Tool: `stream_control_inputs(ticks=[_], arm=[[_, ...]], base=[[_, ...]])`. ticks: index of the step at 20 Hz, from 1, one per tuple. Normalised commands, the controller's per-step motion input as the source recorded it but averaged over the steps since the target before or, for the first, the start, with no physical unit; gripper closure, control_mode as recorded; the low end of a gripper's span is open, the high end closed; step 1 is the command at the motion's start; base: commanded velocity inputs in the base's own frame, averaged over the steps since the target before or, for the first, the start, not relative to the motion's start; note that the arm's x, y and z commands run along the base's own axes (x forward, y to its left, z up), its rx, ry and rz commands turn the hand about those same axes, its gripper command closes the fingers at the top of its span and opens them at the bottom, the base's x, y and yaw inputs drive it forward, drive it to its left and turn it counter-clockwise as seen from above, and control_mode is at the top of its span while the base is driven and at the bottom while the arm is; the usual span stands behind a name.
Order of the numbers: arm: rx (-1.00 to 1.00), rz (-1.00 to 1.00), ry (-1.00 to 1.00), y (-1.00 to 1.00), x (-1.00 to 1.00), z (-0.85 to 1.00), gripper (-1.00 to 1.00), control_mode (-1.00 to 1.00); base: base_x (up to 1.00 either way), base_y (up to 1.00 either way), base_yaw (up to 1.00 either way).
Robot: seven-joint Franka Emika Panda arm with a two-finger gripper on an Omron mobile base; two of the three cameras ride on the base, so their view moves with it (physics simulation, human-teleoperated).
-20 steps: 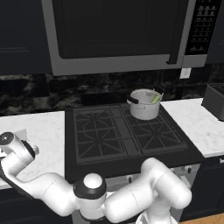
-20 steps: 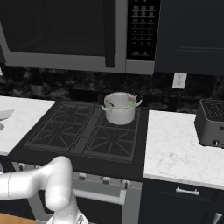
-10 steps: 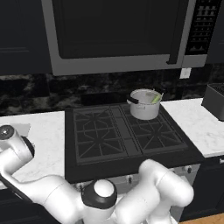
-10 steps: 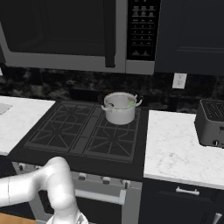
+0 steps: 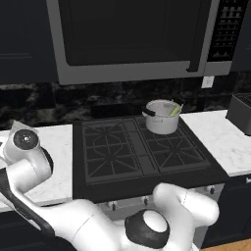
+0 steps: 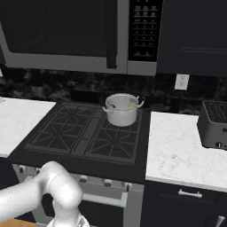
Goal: Put the corn and cucumber in the pot. Retrieve the spatula and lightly stir the vegetables in the pot.
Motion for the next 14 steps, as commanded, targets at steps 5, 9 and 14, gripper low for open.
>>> stream_control_inputs(ticks=[5, 9, 14], arm=[[0.62, -0.39, 0.24, -0.62, -0.60, 0.99, 1.00, -1.00], [0.73, -0.47, 0.41, -0.74, -0.44, 0.86, 1.00, -1.00], [0.79, -0.32, 0.34, -0.98, -0.45, 0.80, 1.00, -1.00]], base=[[0.00, 0.00, 0.00], [0.00, 0.00, 0.00], [0.00, 0.00, 0.00]])
